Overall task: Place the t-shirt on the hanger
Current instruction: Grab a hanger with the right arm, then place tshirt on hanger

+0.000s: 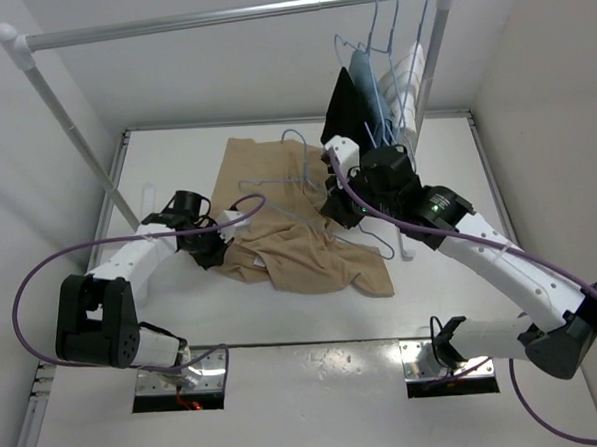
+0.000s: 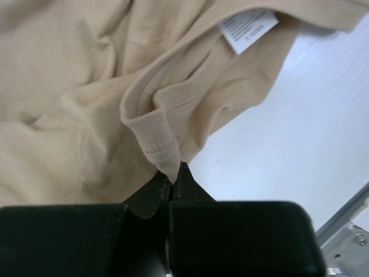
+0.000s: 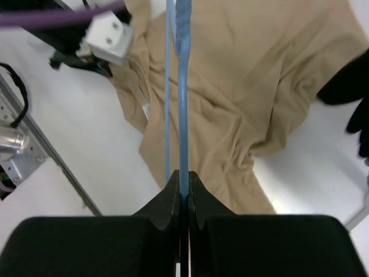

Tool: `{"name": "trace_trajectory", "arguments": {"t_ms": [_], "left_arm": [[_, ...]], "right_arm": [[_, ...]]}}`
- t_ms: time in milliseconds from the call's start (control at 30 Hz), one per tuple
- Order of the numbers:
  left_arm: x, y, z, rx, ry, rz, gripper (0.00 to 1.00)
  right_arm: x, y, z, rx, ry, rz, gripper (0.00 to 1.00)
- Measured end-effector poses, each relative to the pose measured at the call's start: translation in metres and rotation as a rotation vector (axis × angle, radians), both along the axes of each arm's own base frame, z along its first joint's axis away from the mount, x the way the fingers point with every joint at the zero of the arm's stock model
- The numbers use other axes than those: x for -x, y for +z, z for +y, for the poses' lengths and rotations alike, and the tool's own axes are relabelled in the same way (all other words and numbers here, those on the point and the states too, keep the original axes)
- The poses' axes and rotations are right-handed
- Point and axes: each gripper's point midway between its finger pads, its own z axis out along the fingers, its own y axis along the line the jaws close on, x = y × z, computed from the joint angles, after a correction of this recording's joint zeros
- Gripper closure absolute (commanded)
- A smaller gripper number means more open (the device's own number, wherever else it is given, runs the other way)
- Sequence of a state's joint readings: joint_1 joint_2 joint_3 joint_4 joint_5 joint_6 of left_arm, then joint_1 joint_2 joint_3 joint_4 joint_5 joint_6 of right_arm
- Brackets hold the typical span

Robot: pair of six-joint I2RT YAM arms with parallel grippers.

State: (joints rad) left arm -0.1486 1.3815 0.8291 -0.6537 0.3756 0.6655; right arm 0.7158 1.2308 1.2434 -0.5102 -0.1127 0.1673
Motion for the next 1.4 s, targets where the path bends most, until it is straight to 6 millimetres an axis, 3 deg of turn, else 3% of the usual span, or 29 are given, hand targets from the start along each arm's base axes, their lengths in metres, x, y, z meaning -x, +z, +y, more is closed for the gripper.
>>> {"name": "trace_trajectory", "arguments": {"t_ms": [200,333,467,600,1000,1300,1400], "left_arm": [[0.005,0.003,-0.012,0.063,-0.046,0.011,1.0],[-0.004,0.02,-0.02,0.1,-0.082,-0.022,1.0],[-0.02,0.038,-0.026,0.121,-0.135,-0.093,1.0],[-0.024,0.043,-0.027,0.116,-0.181,-0.126,1.0],[-0.032,0.055,-0.033,0.121,-0.232,-0.168,1.0],[-0.023,0.057,-0.039,0.129,-0.298,-0.142,0.99],[-0.032,0.065,-0.041,0.133,-0.301,-0.152,0.99]], "right_arm": [[0.022,-0.055,-0.016,0.079,-0.017,0.142,1.0],[0.047,-0.08,-0.024,0.082,0.017,0.219,1.0],[0.058,-0.067,-0.024,0.031,0.042,0.211,1.0],[0.061,-0.058,-0.021,0.004,0.062,0.204,1.0],[0.049,-0.092,-0.012,0.089,0.079,0.264,1.0],[0.033,-0.081,-0.001,0.055,0.111,0.154,1.0],[0.032,-0.086,0.002,0.051,0.129,0.132,1.0]]}}
